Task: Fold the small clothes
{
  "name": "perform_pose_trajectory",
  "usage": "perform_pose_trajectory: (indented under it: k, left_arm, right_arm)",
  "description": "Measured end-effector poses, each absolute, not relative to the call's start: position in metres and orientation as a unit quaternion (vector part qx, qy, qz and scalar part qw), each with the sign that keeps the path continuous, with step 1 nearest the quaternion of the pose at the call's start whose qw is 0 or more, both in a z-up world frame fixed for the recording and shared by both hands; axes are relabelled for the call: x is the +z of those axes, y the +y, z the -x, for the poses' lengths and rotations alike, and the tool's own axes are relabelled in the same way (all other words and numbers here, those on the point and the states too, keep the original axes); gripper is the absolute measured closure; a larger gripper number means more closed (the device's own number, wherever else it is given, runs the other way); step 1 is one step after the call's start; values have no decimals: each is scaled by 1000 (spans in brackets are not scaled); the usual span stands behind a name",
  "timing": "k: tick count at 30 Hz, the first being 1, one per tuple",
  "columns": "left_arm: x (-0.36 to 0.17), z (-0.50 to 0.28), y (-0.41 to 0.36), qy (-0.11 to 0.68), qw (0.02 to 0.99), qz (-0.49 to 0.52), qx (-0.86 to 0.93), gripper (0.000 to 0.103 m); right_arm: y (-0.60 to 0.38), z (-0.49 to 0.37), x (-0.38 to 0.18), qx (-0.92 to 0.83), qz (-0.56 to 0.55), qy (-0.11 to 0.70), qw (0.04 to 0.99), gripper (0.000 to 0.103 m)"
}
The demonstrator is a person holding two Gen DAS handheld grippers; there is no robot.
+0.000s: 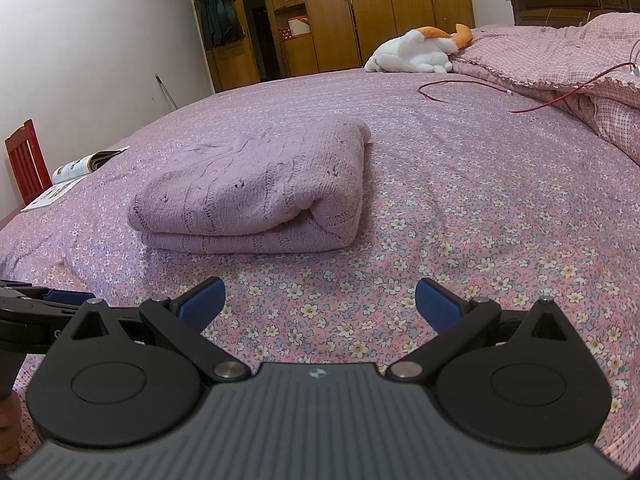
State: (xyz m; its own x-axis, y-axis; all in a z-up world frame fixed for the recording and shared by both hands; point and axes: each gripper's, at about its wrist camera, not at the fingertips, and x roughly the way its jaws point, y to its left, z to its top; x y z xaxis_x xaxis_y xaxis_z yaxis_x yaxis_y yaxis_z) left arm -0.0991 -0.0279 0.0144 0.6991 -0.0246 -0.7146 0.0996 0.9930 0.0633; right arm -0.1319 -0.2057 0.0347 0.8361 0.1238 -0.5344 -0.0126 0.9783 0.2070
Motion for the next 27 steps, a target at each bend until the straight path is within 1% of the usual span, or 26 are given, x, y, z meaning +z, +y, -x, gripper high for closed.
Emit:
perform_pose_trajectory:
  k: [27]
  left_arm:
    - [15, 100, -27, 384, 921, -47, -38, 26]
  right_arm:
    - [-207, 131, 34, 36, -101, 285, 952, 0]
